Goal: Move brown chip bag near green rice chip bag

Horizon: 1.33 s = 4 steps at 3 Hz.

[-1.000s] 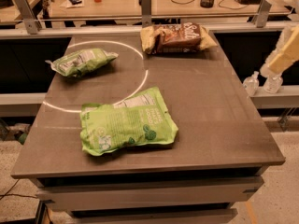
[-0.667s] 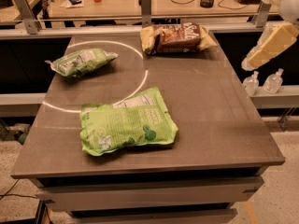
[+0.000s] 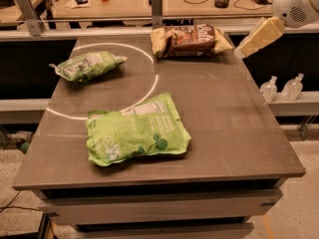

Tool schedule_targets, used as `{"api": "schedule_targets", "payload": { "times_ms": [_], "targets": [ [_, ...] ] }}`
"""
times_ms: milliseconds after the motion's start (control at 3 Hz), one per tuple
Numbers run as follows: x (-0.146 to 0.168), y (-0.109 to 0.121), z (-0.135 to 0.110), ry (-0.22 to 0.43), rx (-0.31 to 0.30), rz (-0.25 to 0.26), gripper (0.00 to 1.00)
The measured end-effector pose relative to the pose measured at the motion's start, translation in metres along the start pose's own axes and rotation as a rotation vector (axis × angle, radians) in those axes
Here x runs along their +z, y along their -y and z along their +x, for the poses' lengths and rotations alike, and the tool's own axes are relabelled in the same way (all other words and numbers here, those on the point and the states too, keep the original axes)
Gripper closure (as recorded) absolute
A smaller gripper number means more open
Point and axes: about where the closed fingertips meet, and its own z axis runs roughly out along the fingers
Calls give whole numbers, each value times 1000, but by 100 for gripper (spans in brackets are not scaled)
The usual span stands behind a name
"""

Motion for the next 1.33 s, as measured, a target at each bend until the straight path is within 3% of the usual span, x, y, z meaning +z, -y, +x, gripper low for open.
{"api": "schedule_targets", "payload": {
  "times_ms": [667, 1000, 1333],
  "targets": [
    [60, 16, 22, -86, 105, -56, 0],
    [65, 15, 24, -80, 101, -54, 0],
    [103, 20, 30, -40, 77, -47, 0]
  ]
}}
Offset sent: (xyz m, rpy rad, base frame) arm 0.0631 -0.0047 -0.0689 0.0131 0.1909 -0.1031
